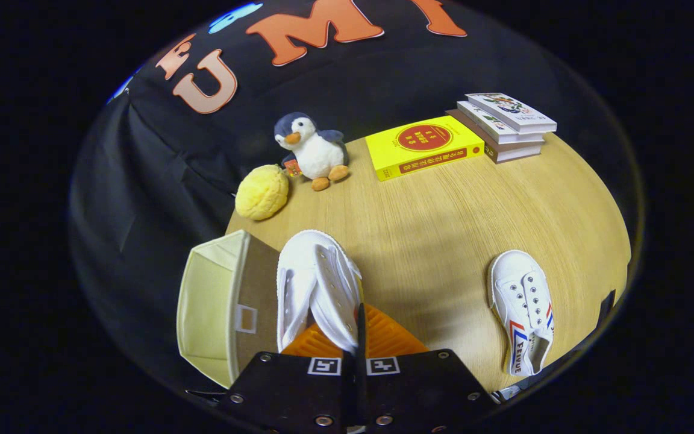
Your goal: Open the storage box then place both shoes into the box .Put the left shoe in first, then the right shoe, with the right side of both shoes facing outward in a uniform manner.
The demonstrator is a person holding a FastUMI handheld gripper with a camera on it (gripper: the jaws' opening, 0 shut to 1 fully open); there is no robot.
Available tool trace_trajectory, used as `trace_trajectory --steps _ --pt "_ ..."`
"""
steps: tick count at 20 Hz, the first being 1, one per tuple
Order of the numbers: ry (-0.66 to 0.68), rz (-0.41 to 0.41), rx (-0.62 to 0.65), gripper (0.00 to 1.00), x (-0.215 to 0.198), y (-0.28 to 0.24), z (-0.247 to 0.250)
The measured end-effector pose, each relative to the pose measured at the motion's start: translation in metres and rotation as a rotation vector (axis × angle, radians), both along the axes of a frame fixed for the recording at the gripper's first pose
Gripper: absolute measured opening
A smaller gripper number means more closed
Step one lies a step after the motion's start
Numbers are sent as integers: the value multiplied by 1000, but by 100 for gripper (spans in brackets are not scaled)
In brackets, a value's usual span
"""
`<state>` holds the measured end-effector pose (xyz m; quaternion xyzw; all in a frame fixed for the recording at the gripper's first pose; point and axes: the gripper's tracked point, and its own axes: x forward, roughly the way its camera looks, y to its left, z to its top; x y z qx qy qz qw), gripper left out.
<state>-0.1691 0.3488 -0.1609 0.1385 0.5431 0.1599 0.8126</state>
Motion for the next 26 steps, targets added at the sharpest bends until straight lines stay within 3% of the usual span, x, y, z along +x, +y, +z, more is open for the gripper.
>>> trace_trajectory --steps 5,8,14,23,26 --pt "18 53 70 1 -10 70 55" --pt "37 103 86 2 -21 121 58" --pt "136 148 9 2 -45 191 10" --pt "268 38 -110 3 -61 228 -60" --pt "333 99 -113 7 -81 239 -74"
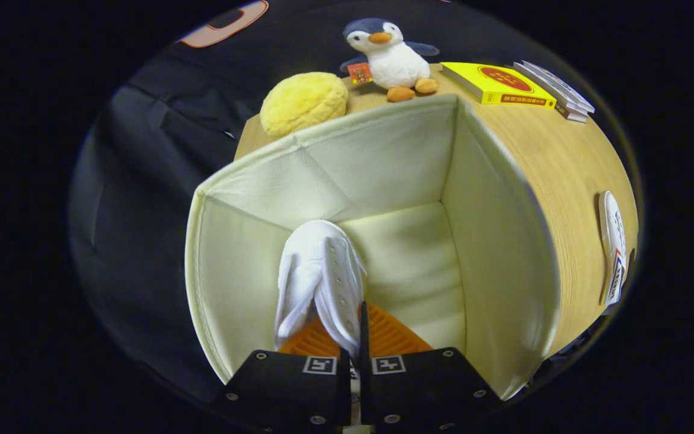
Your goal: Open the storage box then place both shoes into the box .Put the left shoe in first, then the right shoe, with the right side of both shoes facing outward in a uniform manner.
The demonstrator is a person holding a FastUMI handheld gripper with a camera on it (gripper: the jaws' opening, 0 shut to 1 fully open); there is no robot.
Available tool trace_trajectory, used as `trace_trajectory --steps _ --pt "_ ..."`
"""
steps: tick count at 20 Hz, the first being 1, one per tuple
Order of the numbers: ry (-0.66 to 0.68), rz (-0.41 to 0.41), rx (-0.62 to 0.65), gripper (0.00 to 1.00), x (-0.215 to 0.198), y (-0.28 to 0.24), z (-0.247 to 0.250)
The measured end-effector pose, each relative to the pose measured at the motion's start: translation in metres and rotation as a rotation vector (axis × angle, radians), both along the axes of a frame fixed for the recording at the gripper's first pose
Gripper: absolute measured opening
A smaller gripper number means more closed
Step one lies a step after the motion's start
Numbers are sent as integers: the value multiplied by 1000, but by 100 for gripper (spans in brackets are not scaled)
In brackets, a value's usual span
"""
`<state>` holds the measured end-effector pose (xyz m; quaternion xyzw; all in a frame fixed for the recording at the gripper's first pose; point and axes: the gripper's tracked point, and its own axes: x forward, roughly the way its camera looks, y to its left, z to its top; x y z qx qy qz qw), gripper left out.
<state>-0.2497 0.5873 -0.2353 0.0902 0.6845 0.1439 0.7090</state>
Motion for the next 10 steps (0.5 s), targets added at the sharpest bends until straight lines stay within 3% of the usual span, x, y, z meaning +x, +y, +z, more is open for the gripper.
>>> trace_trajectory --steps 4,7,10 --pt "41 175 52 23 -20 5 10" --pt "41 180 172 37 -17 4 38" --pt "-9 174 342 58 -6 -8 86"
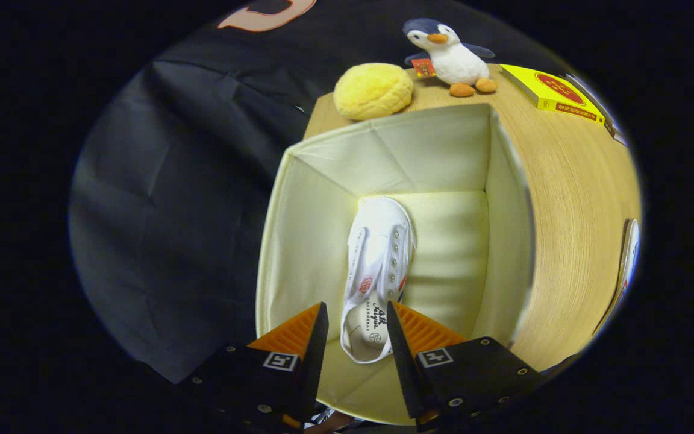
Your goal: Open the storage box then place both shoes into the box .Put the left shoe in first, then the right shoe, with the right side of both shoes facing outward in a uniform manner.
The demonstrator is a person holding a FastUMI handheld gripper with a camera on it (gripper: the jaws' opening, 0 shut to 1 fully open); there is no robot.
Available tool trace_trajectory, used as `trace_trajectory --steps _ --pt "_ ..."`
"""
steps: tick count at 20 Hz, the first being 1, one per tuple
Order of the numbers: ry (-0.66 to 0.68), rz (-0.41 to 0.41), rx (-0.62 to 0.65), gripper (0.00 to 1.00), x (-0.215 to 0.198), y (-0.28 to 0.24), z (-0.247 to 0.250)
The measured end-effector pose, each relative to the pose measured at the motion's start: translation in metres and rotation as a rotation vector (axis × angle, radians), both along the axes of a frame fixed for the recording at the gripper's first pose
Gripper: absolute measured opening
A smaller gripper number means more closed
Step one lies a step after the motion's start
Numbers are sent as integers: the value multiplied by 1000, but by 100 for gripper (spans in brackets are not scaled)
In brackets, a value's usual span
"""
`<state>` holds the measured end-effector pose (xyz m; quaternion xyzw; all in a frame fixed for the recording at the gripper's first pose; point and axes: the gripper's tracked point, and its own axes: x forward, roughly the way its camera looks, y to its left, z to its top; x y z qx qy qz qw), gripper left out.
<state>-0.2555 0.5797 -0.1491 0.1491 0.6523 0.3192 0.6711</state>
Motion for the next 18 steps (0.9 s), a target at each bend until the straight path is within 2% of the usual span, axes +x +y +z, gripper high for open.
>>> trace_trajectory --steps 3,4,8,13,18 --pt "-81 15 102 72 5 -28 39" --pt "-121 7 125 79 12 -40 49" --pt "-293 -46 89 96 49 -114 58" --pt "-449 -102 -117 97 77 -250 12" --pt "-462 -114 -339 95 50 -378 -49"
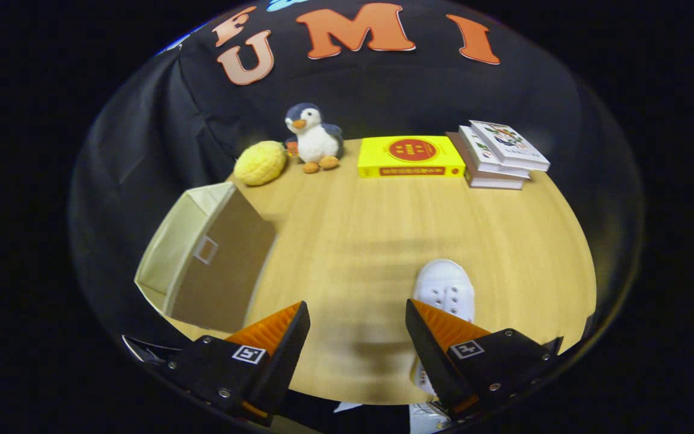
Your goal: Open the storage box then place both shoes into the box .Put the left shoe in first, then the right shoe, with the right side of both shoes facing outward in a uniform manner.
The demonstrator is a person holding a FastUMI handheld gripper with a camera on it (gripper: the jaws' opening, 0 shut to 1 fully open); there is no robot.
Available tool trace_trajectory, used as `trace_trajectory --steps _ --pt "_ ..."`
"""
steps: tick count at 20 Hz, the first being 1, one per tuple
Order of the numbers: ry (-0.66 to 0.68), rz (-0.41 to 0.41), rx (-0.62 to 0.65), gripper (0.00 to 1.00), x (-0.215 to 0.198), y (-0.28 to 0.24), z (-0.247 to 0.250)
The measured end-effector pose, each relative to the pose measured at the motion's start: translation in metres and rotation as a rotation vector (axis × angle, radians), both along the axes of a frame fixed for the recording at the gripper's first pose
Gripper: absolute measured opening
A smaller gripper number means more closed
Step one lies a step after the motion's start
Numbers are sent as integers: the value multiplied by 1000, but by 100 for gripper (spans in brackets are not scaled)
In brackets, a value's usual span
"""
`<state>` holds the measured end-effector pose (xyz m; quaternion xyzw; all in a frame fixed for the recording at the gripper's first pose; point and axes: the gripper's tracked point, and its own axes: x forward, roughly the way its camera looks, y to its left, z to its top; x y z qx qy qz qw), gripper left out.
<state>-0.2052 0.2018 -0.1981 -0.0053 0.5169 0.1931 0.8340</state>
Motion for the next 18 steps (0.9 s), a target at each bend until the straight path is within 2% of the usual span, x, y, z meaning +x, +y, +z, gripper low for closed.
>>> trace_trajectory --steps 4,9,12,14,18 --pt "3 -17 -107 88 -14 -71 -35" --pt "-31 71 -236 82 -26 -116 -73" --pt "-9 124 -210 75 -31 -109 -91" --pt "-38 129 -226 68 -20 -113 -96" --pt "-78 132 -155 58 -15 -108 -99"
